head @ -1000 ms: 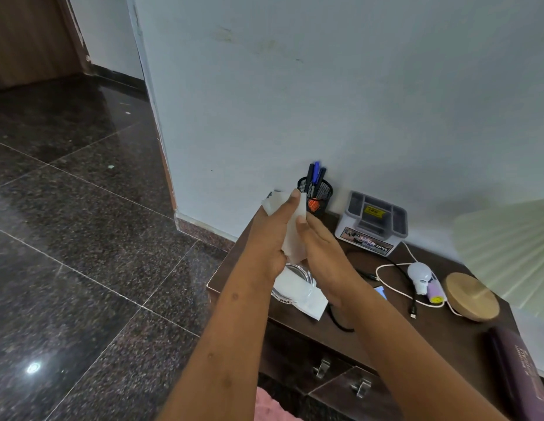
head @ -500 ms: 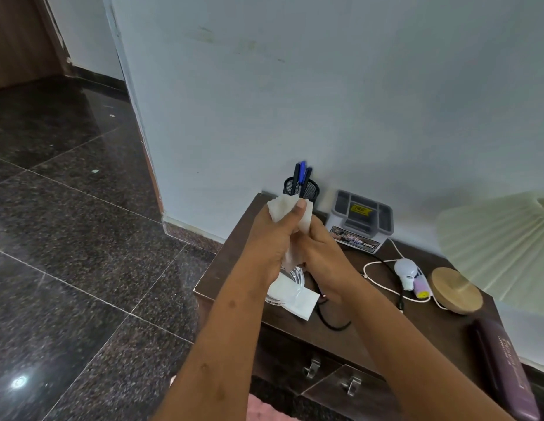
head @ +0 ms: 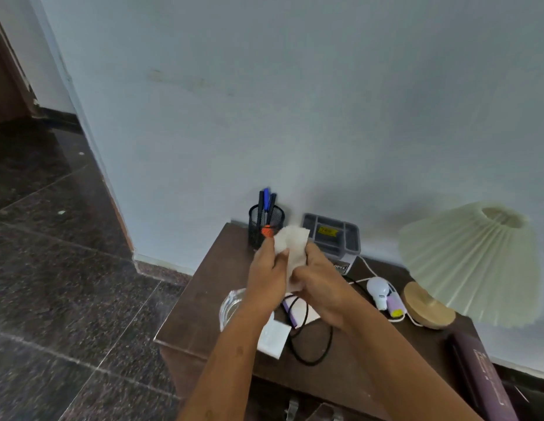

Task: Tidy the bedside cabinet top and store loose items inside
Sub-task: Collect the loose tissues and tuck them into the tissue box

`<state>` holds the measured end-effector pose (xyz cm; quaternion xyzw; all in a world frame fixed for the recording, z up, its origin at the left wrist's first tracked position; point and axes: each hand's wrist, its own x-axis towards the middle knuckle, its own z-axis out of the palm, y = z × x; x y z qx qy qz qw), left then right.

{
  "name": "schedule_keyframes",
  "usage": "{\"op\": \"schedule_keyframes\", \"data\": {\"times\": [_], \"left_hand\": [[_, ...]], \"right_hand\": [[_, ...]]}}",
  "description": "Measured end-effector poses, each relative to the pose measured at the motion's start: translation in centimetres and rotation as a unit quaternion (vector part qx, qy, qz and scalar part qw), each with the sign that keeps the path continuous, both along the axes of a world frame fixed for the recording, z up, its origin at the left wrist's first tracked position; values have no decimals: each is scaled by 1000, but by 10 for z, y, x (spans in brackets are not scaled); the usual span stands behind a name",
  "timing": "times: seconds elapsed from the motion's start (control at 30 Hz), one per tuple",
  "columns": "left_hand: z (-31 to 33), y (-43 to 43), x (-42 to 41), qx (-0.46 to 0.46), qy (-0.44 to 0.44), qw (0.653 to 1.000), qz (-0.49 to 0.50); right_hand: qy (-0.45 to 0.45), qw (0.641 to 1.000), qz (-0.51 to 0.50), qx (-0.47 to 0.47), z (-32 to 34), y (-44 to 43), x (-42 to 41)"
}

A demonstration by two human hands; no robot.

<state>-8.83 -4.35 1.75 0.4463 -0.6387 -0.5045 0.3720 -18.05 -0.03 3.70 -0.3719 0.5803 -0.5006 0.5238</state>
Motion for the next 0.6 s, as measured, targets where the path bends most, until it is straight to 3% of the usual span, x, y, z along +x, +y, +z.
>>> {"op": "schedule_keyframes", "data": {"times": [0.1, 0.27, 0.5, 0.6], "left_hand": [[-2, -21, -33, -12, -41, 996, -73], [13, -75, -83, -150, -142, 973, -100], [-5, -116, -119, -196, -212, 953, -91], [-19, -122, -123, -198, -235, 946, -99]], "right_hand": [[144, 989, -38, -14, -1, -15, -36], [351, 927, -126, -40, -1, -56, -104], [532, 838, -118, 12, -32, -94, -151], [566, 818, -105, 17, -45, -94, -154]]}}
